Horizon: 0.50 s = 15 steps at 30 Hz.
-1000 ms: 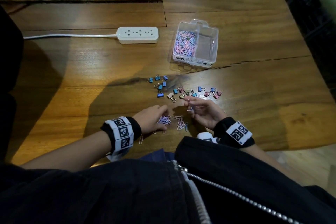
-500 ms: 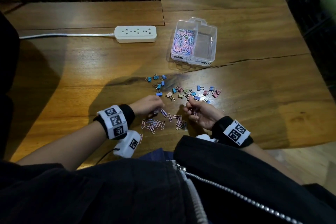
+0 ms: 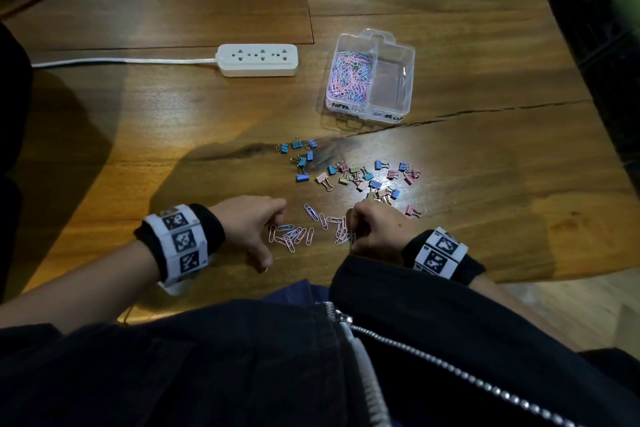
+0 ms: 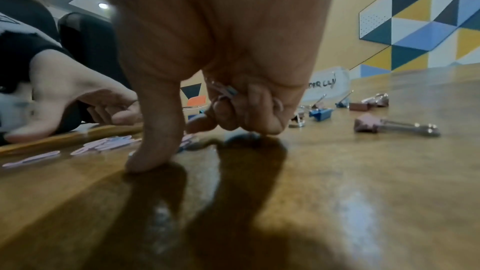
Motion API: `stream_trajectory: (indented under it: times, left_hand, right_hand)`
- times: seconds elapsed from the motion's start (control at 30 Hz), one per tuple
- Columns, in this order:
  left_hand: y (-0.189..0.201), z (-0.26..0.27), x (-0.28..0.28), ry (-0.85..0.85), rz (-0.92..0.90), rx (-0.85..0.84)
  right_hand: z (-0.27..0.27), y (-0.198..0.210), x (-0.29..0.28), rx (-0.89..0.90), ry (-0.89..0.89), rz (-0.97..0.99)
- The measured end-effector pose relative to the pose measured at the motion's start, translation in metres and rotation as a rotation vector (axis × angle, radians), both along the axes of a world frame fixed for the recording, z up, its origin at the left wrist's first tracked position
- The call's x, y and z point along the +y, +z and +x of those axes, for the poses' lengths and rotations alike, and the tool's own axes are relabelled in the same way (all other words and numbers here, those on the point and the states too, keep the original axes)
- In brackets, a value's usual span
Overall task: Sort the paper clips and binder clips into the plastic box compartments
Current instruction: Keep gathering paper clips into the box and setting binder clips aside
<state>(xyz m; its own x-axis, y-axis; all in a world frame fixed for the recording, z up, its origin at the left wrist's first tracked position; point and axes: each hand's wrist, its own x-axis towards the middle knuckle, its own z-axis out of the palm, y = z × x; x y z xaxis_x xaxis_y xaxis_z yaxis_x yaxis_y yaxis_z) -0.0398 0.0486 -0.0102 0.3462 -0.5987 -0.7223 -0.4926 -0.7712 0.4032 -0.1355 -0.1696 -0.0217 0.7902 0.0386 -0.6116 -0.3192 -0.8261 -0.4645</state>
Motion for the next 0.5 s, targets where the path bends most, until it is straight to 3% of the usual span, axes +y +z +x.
stream_trajectory:
  times: [0.07, 0.33, 0.5]
  left_hand:
    - [-0.002, 0.0, 0.004, -0.096, 0.025, -0.106]
    - [-0.007, -0.005, -0.024, -0.044, -0.135, -0.181]
    - [-0.014, -0.011, -0.04, 0.01, -0.254, -0.271]
  right_hand:
    - [-0.001, -0.001, 0.003, -0.053, -0.032, 0.021]
    - [0.014, -0.013, 0.019, -0.233, -0.128, 0.087]
    - [0.003, -0.016, 0.012, -0.298, -0.018, -0.002]
